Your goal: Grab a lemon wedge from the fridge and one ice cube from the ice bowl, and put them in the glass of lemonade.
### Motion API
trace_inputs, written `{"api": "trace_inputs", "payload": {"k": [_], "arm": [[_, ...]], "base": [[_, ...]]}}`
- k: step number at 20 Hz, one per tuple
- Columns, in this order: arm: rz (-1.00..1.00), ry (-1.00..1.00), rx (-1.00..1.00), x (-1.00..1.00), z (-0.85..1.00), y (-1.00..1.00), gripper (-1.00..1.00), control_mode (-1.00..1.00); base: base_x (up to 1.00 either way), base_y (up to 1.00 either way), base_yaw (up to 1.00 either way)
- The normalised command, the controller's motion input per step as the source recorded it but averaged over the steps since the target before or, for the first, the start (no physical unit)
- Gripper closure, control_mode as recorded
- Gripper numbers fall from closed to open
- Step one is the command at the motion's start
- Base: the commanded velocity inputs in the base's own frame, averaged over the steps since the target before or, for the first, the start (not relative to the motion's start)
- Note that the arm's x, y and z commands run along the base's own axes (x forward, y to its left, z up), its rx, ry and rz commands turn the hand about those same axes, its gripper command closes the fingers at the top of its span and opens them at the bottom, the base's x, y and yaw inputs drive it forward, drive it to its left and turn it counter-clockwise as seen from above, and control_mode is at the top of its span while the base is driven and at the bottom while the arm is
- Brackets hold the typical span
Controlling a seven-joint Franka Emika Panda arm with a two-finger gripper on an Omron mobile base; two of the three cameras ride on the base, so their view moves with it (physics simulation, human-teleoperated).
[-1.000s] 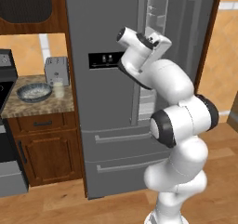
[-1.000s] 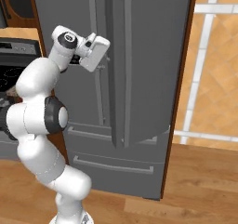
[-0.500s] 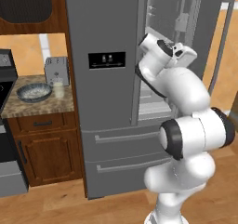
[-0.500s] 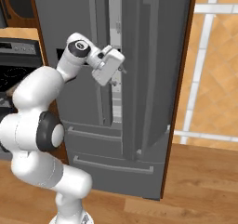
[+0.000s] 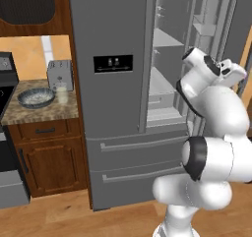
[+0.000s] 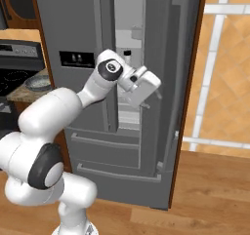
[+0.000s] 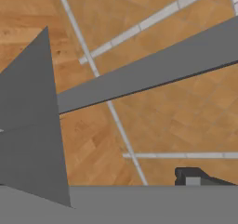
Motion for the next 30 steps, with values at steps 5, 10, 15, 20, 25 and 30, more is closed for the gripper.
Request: {"api": "trace_inputs", "payload": {"k": [5, 10, 15, 20, 25, 30], "arm": [[-0.09, -0.36, 0.03, -0.32, 0.03, -1.0, -1.0, -1.0], [0.02, -0.49, 0.08, -1.0, 0.51, 0.2, -1.0, -1.0], [0.09, -0.37, 0.07, -1.0, 0.61, 0.84, -1.0, -1.0], [0.12, -0.31, 0.06, -1.0, 0.38, 0.99, -1.0, -1.0], [0.22, -0.18, 0.01, -0.84, 0.16, 1.0, -1.0, -1.0], [0.0, 0.0, 0.01, 0.0, 0.0, 0.0, -1.0, -1.0]], "base": [[0.0, 0.0, 0.0], [0.0, 0.0, 0.0], [0.0, 0.0, 0.0], [0.0, 0.0, 0.0], [0.0, 0.0, 0.0], [0.0, 0.0, 0.0]]}}
